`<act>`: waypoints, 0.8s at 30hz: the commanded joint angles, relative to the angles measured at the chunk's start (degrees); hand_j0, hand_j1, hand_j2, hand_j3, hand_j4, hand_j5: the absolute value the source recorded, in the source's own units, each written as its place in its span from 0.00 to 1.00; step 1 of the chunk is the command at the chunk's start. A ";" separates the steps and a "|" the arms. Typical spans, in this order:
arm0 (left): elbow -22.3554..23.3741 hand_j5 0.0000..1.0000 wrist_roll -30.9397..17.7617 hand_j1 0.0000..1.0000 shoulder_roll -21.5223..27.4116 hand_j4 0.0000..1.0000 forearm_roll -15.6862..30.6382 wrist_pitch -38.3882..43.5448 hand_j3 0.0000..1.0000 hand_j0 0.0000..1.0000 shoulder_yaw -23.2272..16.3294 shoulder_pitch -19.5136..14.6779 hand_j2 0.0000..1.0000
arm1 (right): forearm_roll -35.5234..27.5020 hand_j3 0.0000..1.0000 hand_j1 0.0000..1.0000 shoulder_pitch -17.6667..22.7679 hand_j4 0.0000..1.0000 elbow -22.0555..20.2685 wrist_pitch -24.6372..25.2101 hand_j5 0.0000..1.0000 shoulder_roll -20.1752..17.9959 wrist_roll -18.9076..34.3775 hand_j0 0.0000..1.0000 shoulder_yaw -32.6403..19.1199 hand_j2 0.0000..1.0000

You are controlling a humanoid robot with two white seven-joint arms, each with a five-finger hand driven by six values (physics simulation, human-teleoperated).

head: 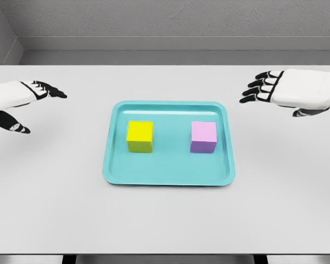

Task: Push two cubes

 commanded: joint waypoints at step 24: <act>4.69 0.13 -6.82 0.13 -16.05 0.13 -7.27 0.12 0.13 0.13 -11.02 -7.12 0.13 | 7.08 0.16 0.16 -2.02 0.16 4.60 0.15 0.16 7.14 -0.02 0.16 15.15 0.16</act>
